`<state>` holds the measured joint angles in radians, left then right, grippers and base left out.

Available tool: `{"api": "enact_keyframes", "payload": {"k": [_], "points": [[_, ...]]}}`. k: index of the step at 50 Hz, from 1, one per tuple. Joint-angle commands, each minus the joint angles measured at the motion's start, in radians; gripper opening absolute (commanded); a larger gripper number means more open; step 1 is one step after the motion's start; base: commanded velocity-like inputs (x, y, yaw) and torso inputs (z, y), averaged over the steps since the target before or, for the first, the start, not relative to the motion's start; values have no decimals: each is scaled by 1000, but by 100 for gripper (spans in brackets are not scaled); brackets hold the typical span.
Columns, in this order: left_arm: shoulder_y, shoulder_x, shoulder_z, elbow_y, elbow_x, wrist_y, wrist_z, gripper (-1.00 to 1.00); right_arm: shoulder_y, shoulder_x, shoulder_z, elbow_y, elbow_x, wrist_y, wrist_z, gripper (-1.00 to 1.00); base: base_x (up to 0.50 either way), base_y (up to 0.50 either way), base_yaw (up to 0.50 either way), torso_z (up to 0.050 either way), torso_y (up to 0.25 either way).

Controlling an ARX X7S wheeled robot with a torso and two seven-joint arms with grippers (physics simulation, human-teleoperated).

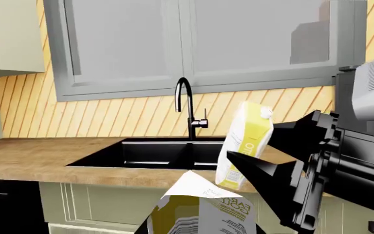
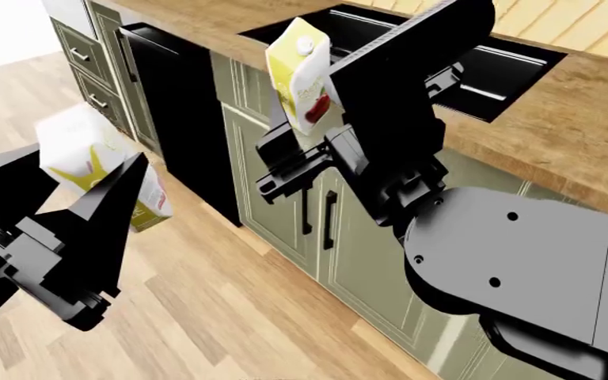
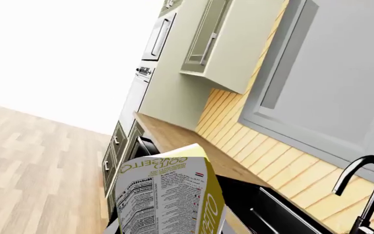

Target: Move the drinks to the dining counter.

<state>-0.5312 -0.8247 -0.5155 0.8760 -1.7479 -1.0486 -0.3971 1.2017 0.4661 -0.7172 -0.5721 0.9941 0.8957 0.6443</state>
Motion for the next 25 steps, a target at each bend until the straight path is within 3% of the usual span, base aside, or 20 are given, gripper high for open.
{"api": "enact_keyframes", "payload": {"k": [1,25], "points": [[0,3,-15,2,2,10,-13,-100,1,2,1,-6,-18,1,-7,-100,0,0,500,0,0],[0,1,-5,-1,10,12,-6,-100,6,8,-3,-11,-10,4,-6,-100,0,0,500,0,0]]}}
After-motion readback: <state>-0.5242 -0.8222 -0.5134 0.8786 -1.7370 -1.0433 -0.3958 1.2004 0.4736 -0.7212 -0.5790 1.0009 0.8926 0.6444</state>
